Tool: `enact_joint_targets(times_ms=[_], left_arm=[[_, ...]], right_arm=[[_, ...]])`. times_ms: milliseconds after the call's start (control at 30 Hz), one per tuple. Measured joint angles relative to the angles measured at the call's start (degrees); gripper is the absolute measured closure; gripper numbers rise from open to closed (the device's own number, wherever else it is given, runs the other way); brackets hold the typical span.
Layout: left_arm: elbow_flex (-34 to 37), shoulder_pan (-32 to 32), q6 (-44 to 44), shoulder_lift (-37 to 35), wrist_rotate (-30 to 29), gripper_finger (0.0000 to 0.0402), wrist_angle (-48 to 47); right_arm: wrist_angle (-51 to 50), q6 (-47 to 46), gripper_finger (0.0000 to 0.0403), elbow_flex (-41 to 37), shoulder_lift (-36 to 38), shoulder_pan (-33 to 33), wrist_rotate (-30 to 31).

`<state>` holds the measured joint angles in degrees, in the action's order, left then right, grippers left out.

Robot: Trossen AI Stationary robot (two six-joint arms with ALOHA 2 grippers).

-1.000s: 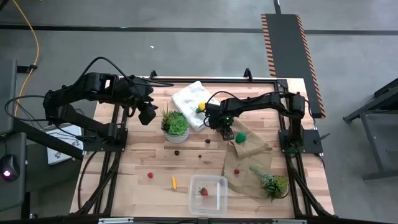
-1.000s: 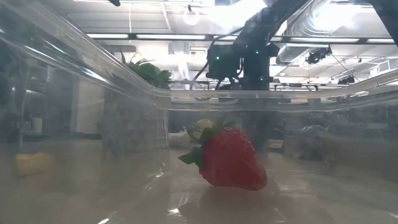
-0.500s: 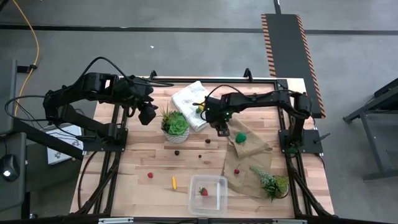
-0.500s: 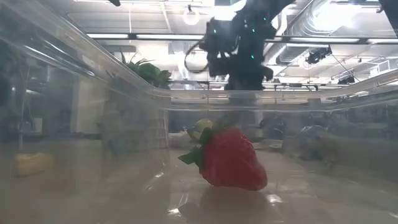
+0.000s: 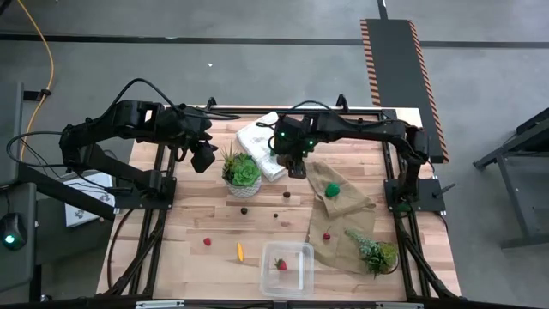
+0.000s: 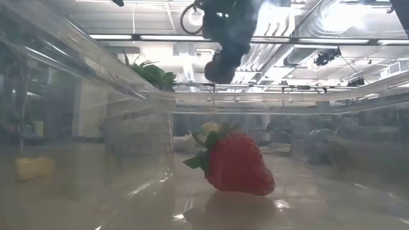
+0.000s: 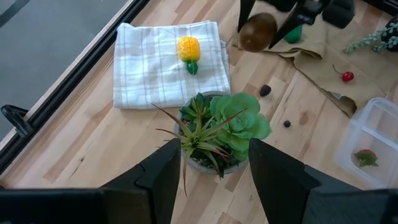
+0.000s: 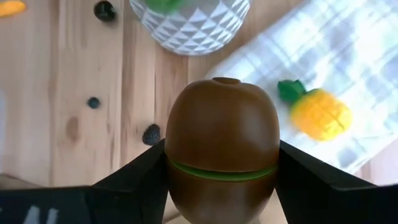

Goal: Pick and placing Produce into tupperware
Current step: Put the brown kiwi into the transparent bin

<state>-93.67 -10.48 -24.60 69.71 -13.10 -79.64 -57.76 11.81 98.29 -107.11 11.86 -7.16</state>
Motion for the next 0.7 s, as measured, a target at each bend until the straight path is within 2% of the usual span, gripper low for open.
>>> enact_joint_targets(times_ms=[267,433,533,700], left_arm=[[0.0,0.0,0.4,0.0,0.3,0.0222,0.0],[0.0,0.0,2.2,0.0,0.9,0.0222,0.0],[0.0,0.0,4.0,0.0,2.3,0.0222,0.1],[0.0,0.0,6.8,0.0,5.4,0.0222,0.5]], right_arm=[[-5.5,-1.6,0.0185,6.0,0.3,0.0,0.0],[-5.5,-3.7,0.0185,6.8,2.6,0.0,-0.5],[-5.4,-6.6,0.0185,6.8,4.3,-0.1,-3.2],[-4.8,-11.0,0.0185,6.8,6.5,-3.7,-4.1]])
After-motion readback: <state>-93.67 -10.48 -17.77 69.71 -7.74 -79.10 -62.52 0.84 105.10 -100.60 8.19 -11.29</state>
